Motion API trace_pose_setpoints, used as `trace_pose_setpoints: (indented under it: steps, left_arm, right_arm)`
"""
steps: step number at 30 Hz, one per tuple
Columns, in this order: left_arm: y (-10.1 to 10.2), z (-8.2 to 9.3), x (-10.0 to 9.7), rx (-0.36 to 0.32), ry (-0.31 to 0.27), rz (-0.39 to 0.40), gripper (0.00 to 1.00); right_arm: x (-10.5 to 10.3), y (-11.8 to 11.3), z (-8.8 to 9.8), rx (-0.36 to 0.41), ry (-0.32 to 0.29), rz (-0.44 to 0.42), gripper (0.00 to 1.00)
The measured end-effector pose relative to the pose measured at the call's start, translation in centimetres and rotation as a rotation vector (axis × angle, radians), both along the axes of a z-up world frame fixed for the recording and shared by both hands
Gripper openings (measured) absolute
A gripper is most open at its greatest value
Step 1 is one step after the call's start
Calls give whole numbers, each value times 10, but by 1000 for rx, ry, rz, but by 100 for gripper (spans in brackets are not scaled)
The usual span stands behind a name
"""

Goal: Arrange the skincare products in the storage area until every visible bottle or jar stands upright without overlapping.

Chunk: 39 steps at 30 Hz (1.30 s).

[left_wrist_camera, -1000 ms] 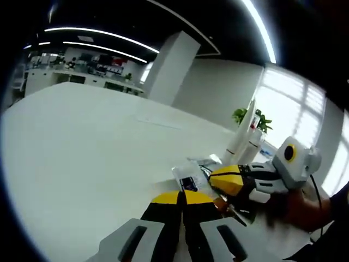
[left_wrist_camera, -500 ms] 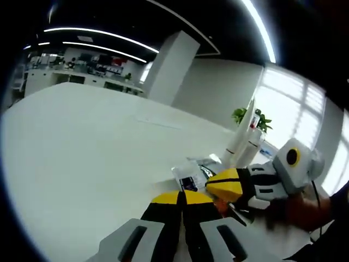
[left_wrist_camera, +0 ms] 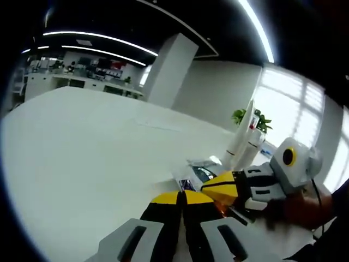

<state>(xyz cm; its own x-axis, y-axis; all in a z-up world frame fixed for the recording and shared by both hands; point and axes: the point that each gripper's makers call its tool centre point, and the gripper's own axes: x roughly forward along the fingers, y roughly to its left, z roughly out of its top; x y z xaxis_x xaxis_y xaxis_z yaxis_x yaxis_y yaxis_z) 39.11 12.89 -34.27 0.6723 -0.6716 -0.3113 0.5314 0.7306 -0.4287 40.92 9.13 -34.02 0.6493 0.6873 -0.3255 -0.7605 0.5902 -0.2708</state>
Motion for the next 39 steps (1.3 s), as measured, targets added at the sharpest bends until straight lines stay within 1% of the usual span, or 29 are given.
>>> trace_pose_setpoints:
  steps: [4,7,9,11,15,18,21,27,30,33,34,39]
  left_arm:
    - [3,2,4,-10,-8,8,0]
    - [4,2,5,-2,-21,10,0]
    - [11,5,10,-4,-41,46,0]
    - [14,8,12,-31,-42,47,0]
    - [10,5,15,-17,-28,30,0]
    - [7,1,12,9,-25,21,0]
    - [7,0,12,12,-21,15,0]
    - [3,-2,7,34,-24,7,0]
    - [1,-2,6,32,-23,6,0]
    - [0,-2,4,35,-22,6,0]
    - [0,-2,4,35,-22,6,0]
    - [3,-1,6,31,-30,13,0]
  right_arm:
    - [0,0,0,1,1,-3,0]
    - [0,-1,0,2,2,-4,0]
    - [0,-1,-1,2,3,-6,0]
    - [-1,-1,-1,2,3,-6,0]
    - [-1,-2,-1,1,1,-9,0]
    - [0,-3,0,1,-2,-10,0]
    - [2,-2,1,-1,-12,-5,0]
    - [0,0,6,13,-35,9,0]
    - [2,0,6,16,-32,4,0]
    - [5,1,-1,-24,-18,-2,0]
    - [4,2,1,-15,-23,-1,0]
    - [4,3,0,-30,-9,-4,0]
